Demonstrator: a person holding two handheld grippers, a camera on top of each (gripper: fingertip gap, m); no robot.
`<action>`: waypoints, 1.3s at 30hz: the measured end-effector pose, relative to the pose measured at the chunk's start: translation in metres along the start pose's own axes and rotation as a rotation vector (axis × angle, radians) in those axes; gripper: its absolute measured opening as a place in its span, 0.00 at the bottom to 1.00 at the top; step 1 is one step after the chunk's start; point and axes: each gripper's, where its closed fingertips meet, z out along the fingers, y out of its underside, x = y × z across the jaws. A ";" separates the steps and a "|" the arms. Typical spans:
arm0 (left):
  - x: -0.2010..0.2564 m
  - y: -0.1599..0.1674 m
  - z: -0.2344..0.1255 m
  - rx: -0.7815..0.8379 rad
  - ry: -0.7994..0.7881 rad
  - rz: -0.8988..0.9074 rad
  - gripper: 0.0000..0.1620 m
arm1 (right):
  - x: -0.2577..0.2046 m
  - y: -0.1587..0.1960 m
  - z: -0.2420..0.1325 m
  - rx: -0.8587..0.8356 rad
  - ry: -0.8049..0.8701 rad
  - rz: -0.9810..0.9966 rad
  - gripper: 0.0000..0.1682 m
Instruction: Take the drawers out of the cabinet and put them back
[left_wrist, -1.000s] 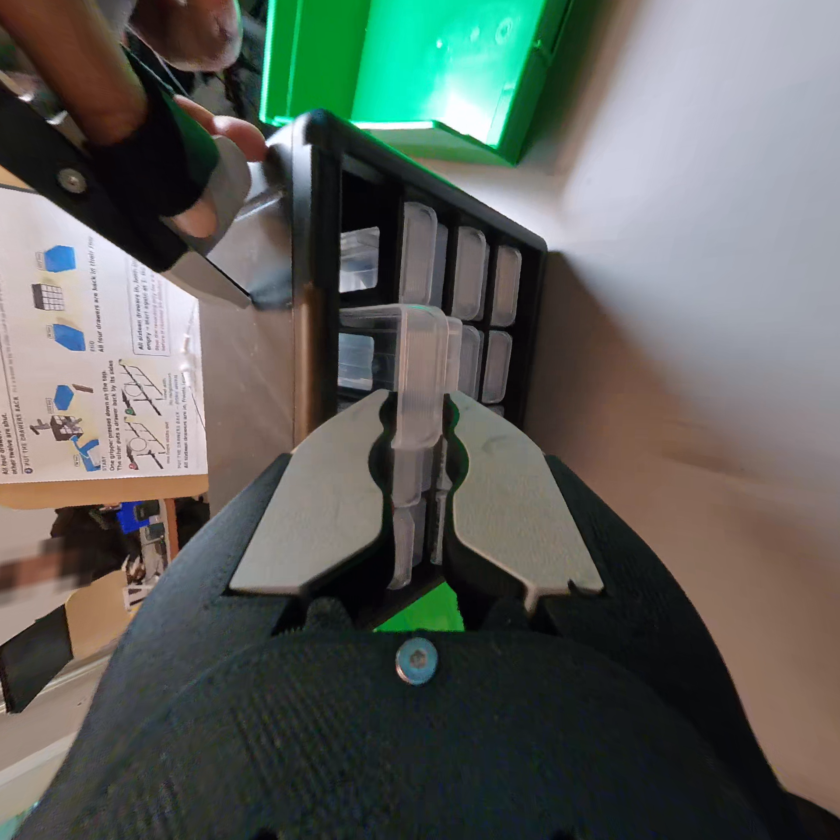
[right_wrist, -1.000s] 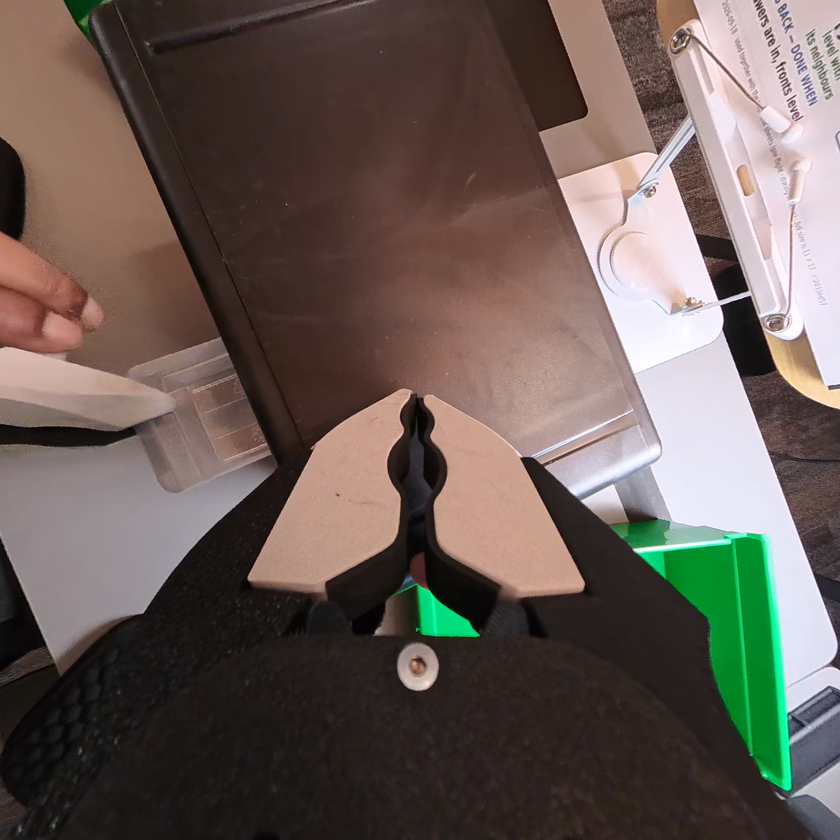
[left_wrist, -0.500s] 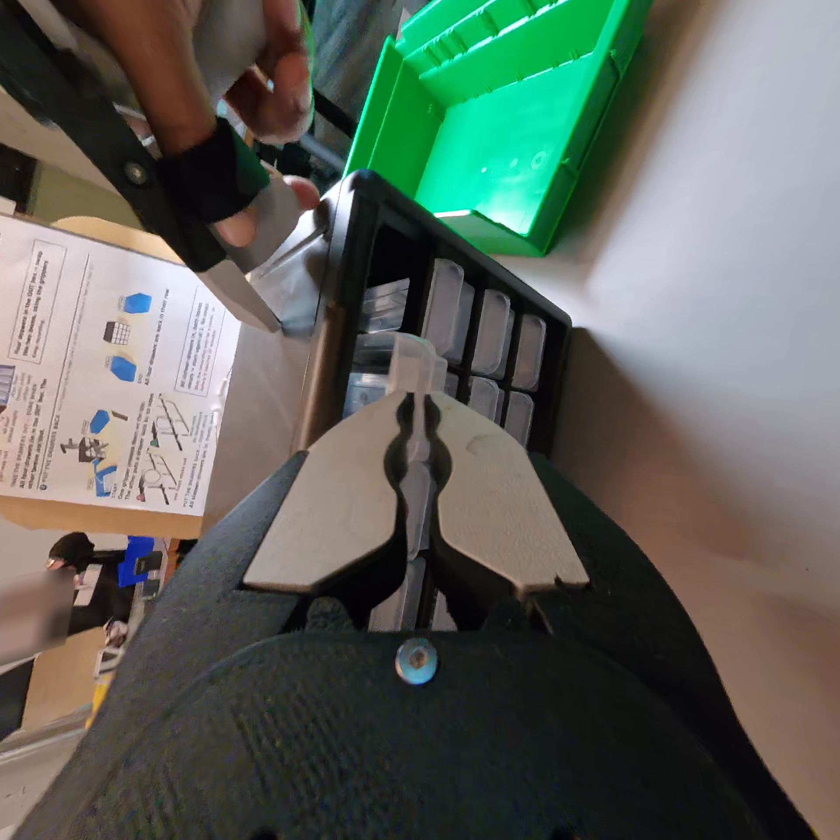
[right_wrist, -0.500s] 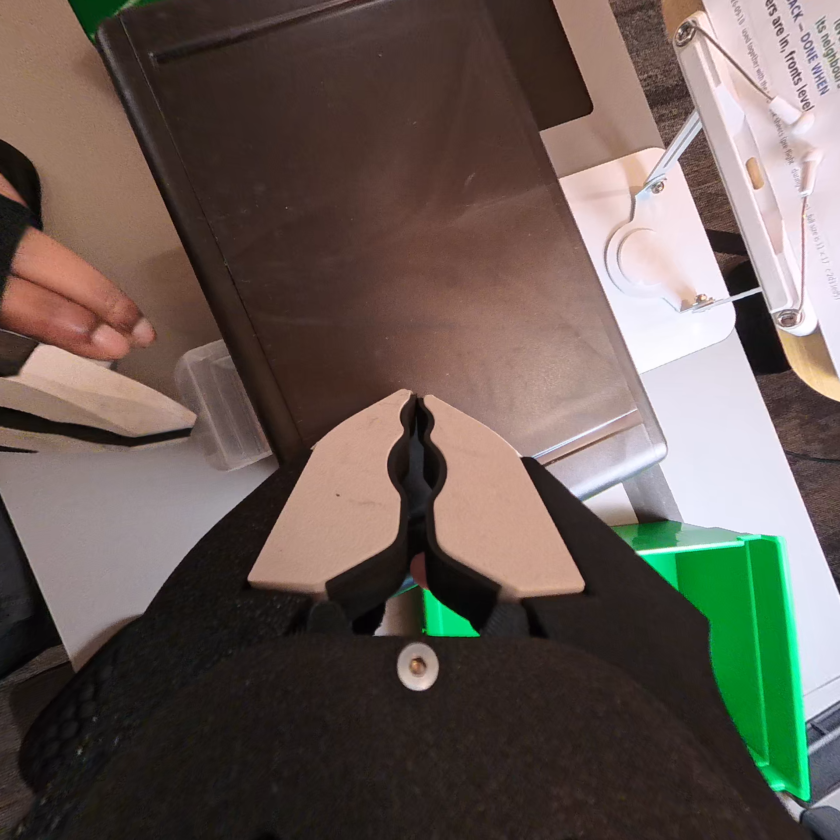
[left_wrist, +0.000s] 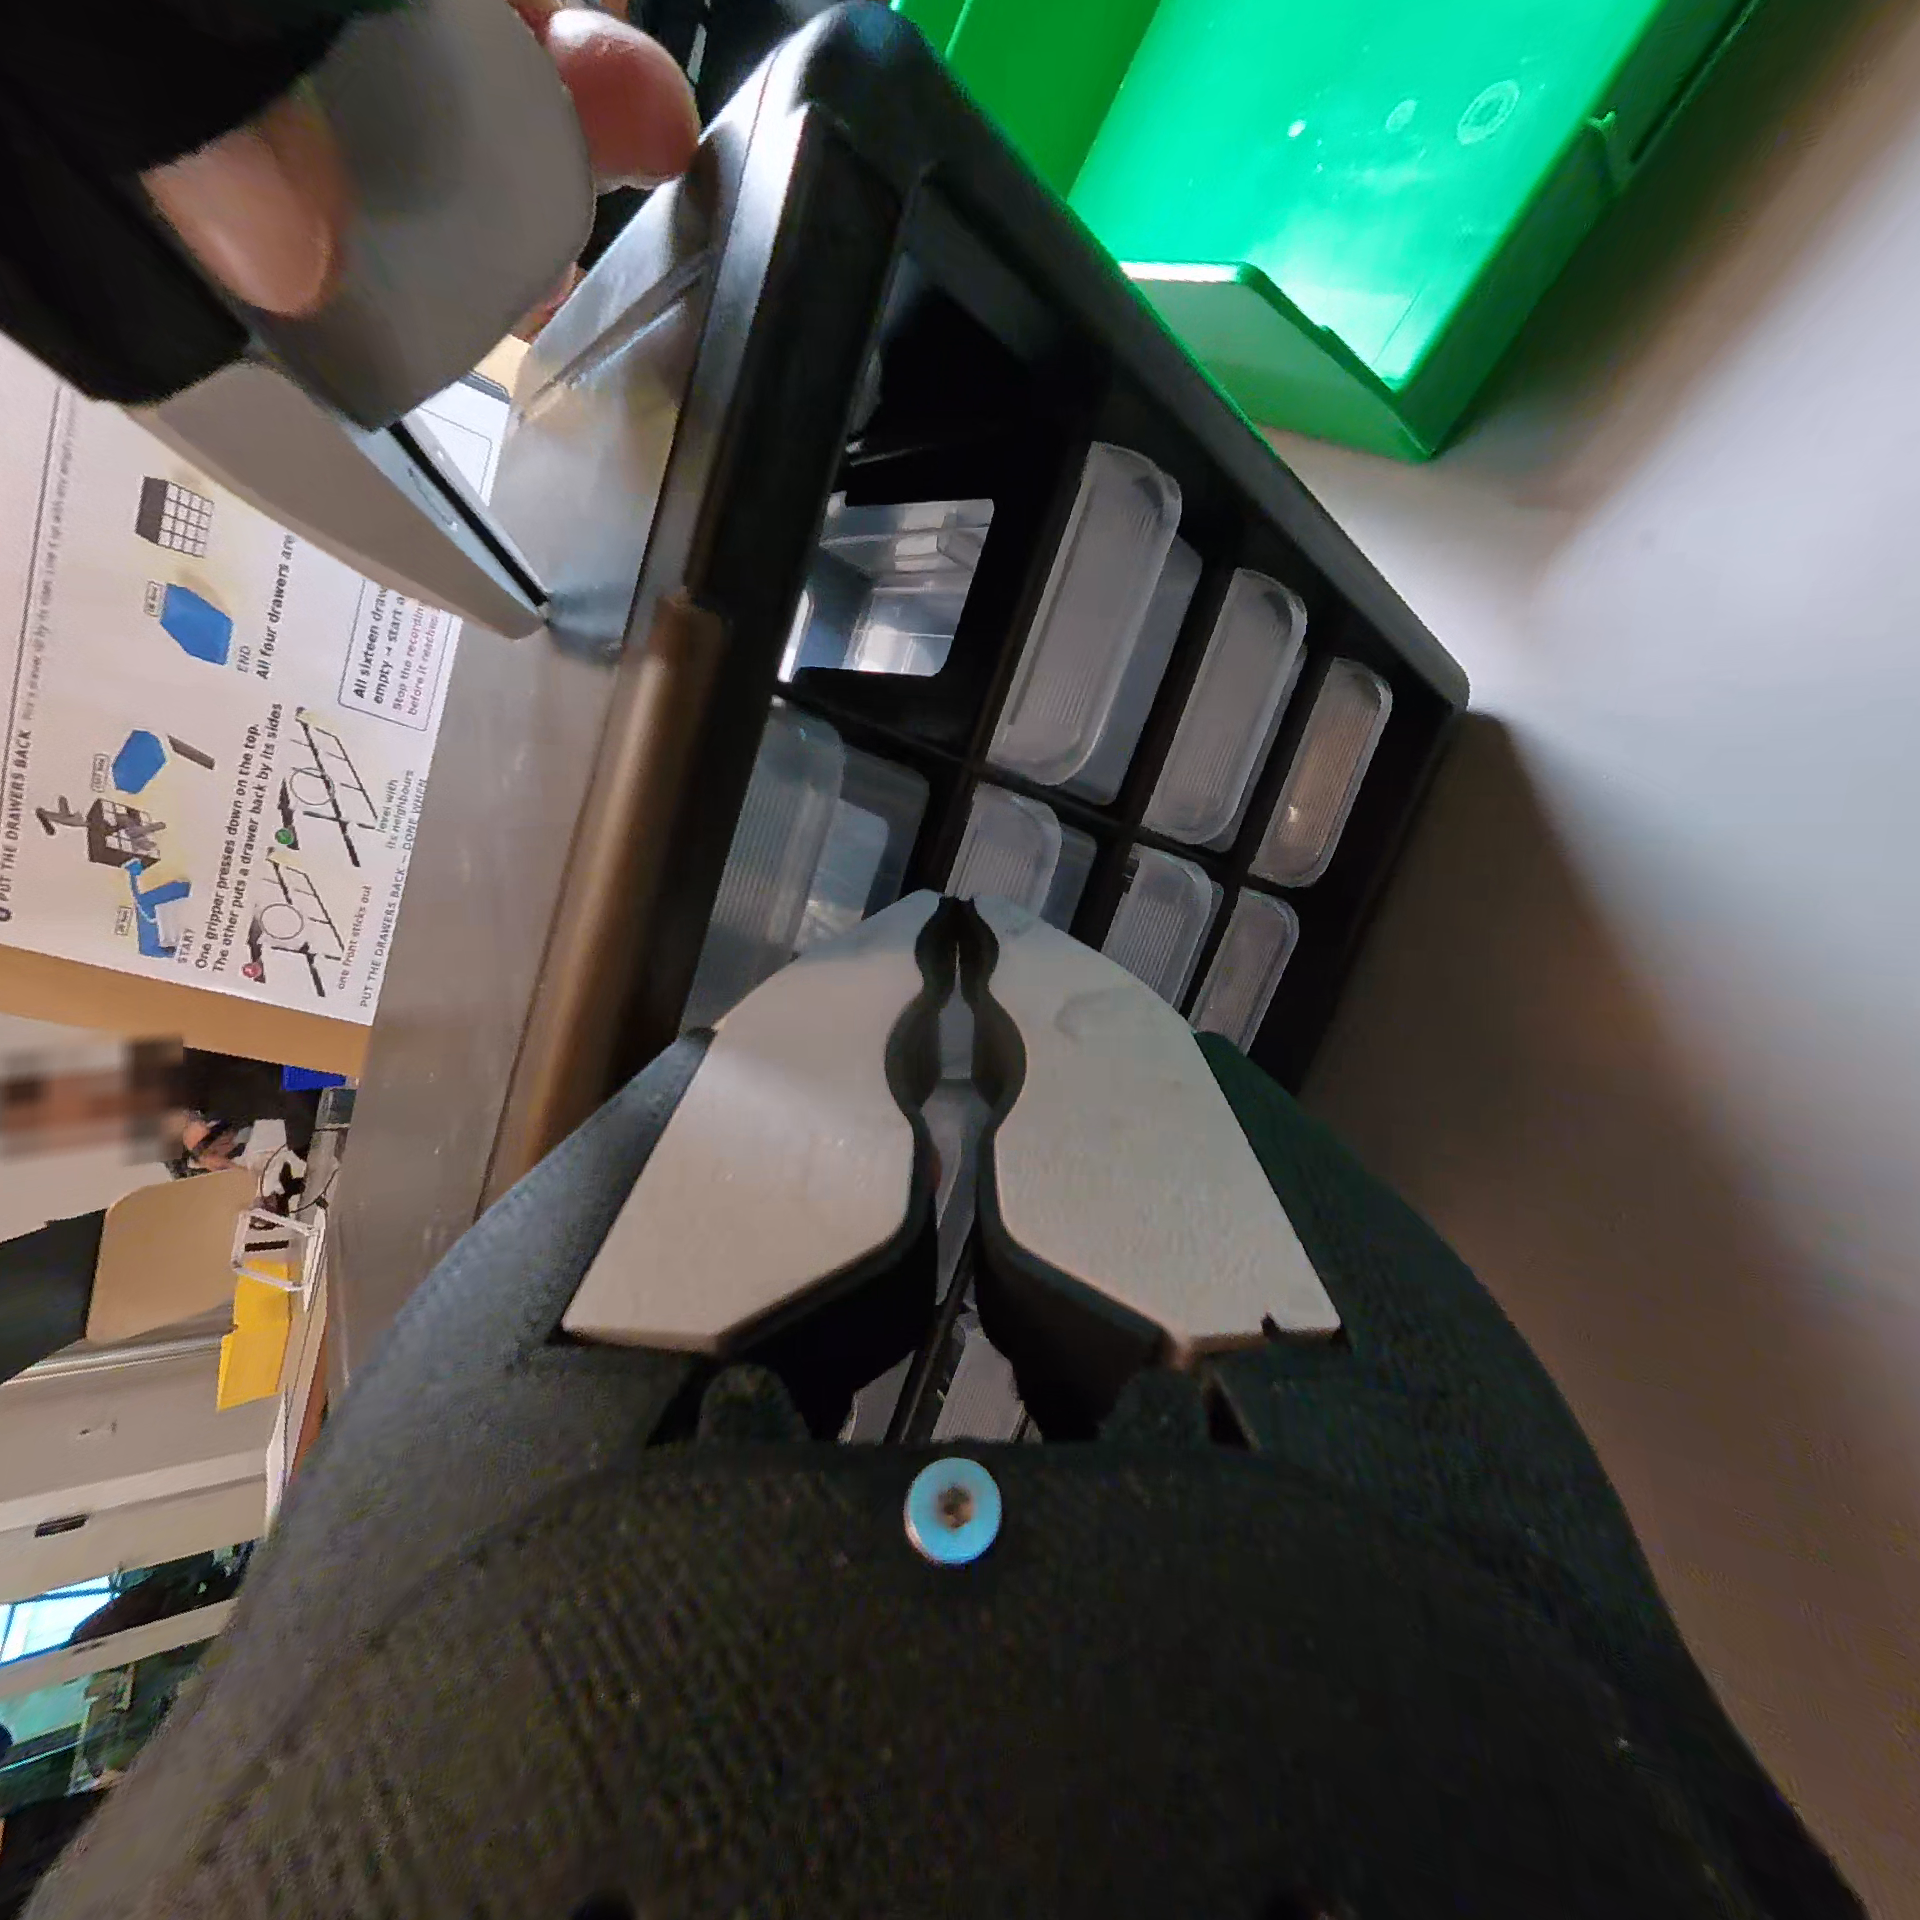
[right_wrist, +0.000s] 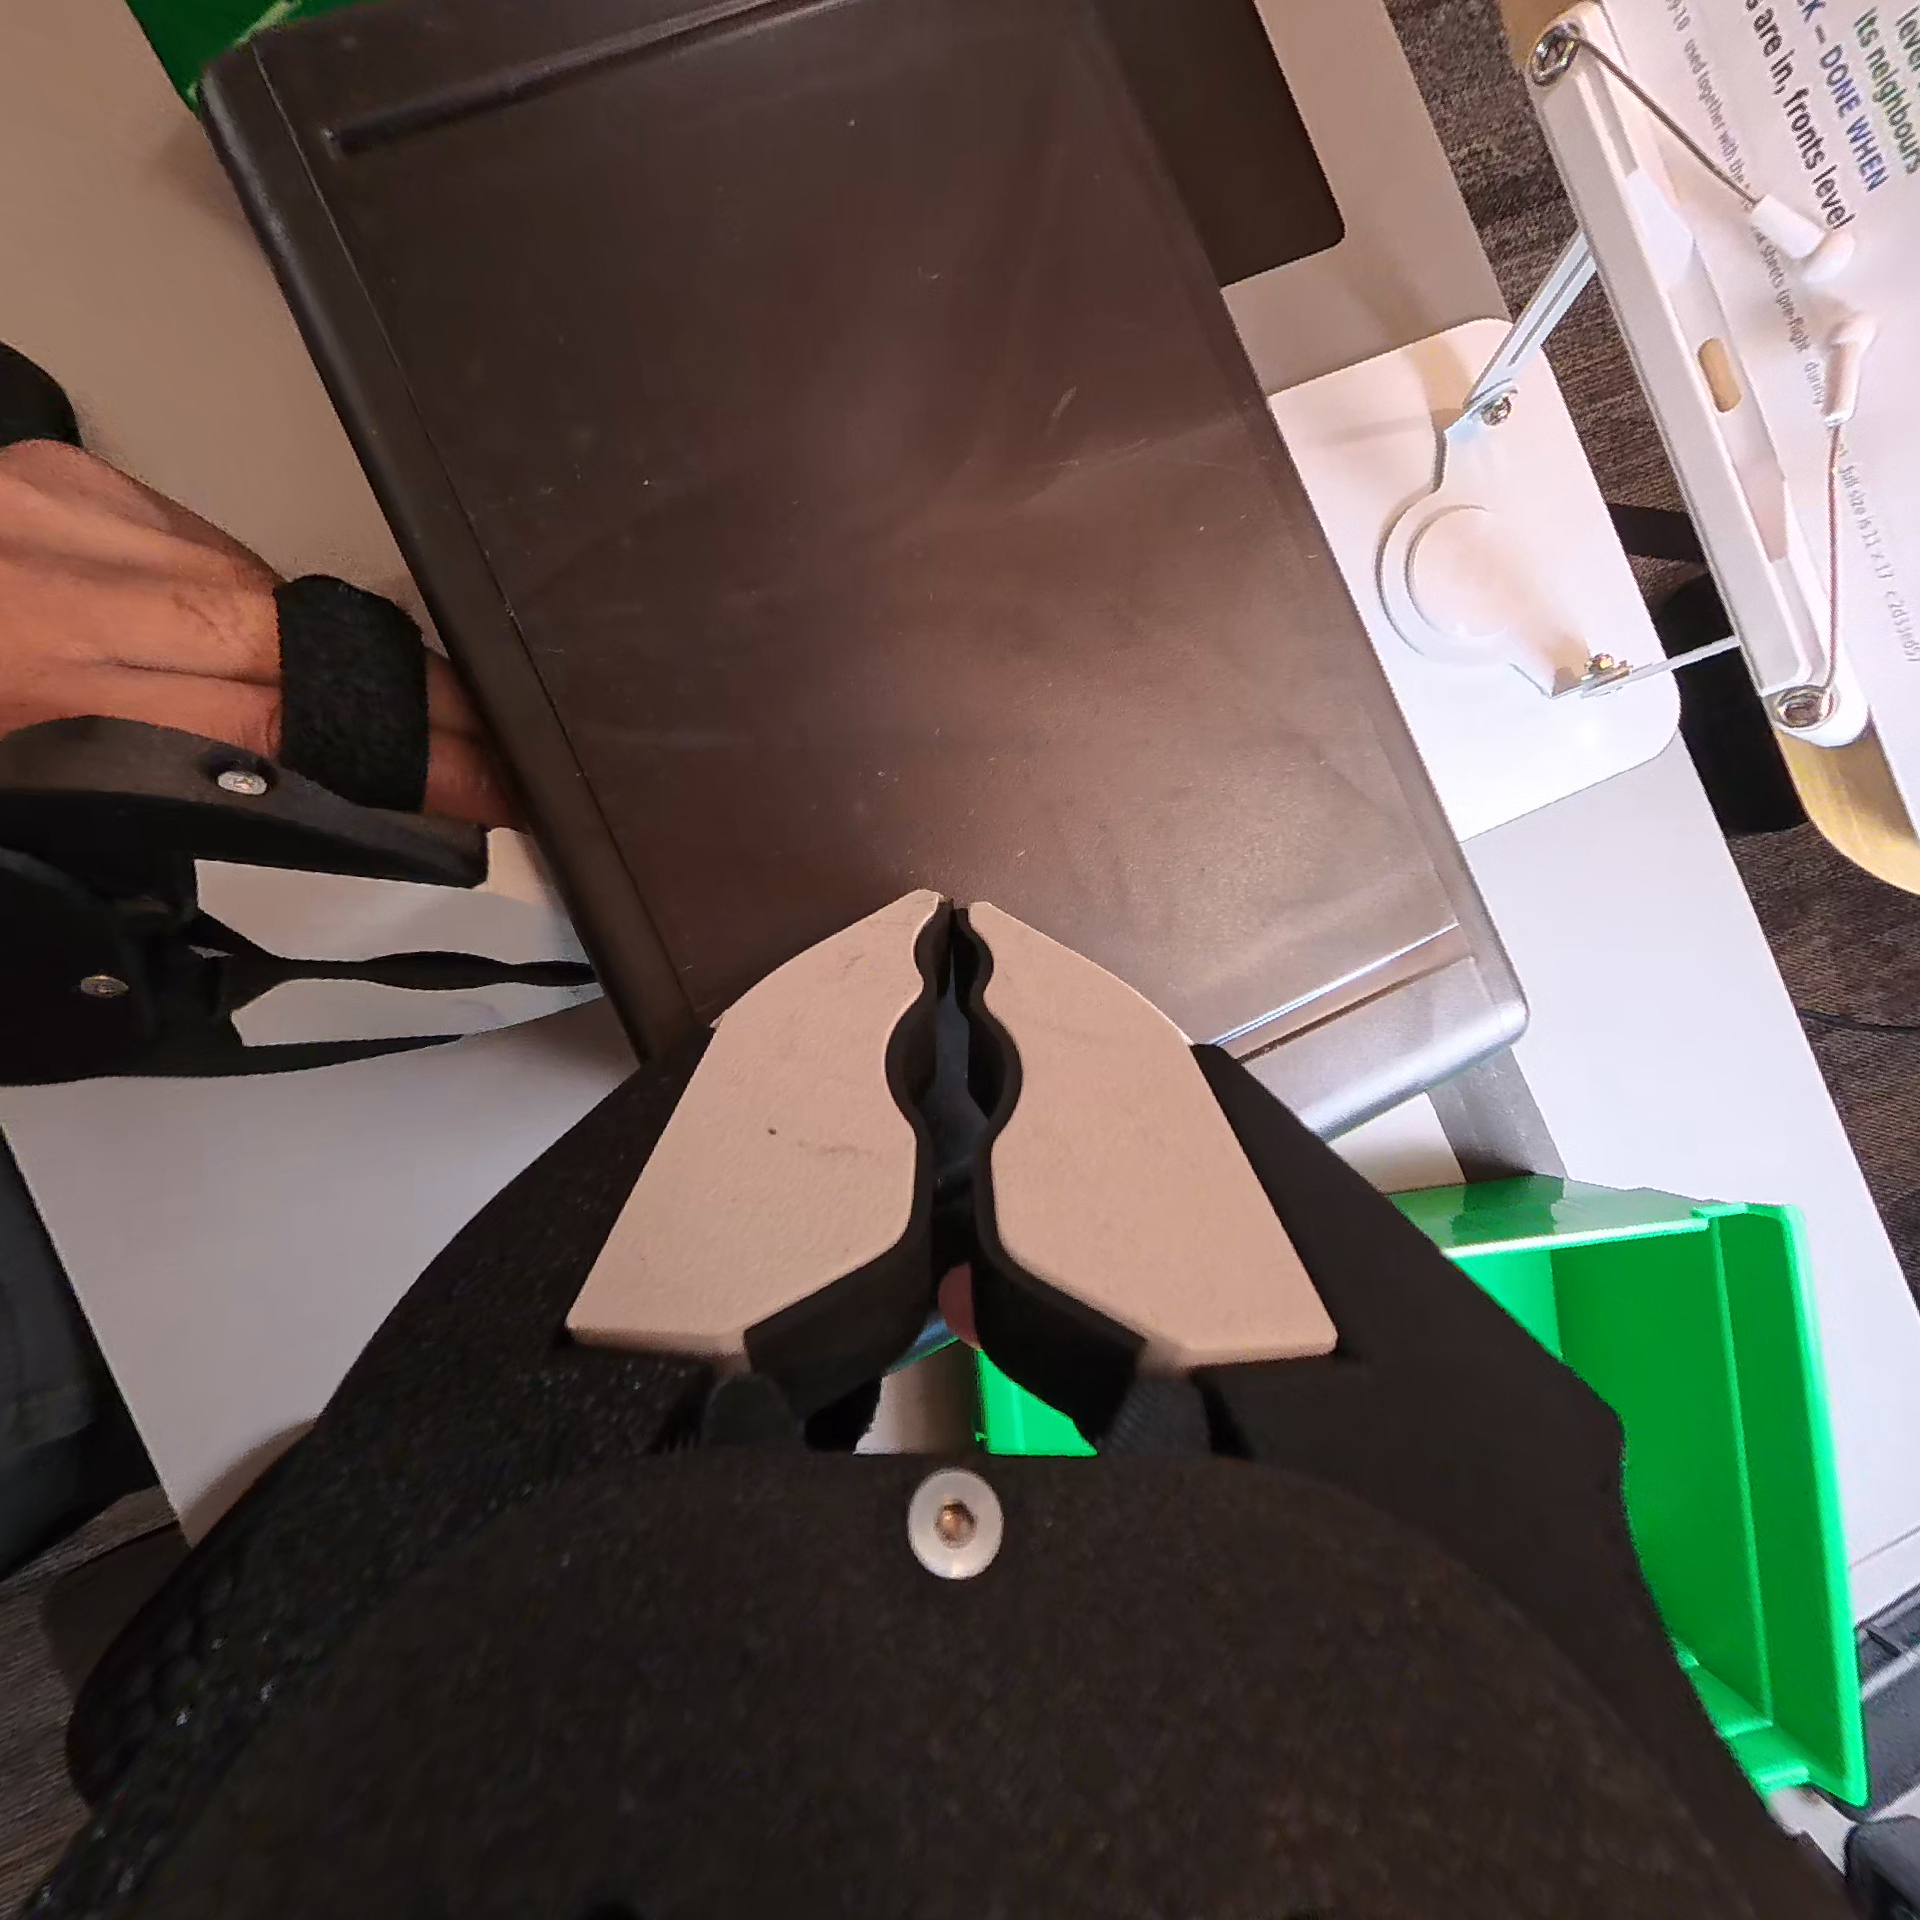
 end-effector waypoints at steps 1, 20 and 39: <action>0.000 0.001 -0.001 0.004 0.003 -0.002 0.00 | 0.000 0.000 0.000 -0.001 -0.001 0.002 0.00; -0.112 0.161 -0.112 0.231 0.130 -0.665 0.07 | -0.003 0.003 -0.002 -0.051 -0.015 -0.045 0.00; -0.094 0.379 0.009 -0.738 0.327 -0.238 0.04 | -0.003 0.002 -0.002 -0.025 -0.077 -0.025 0.00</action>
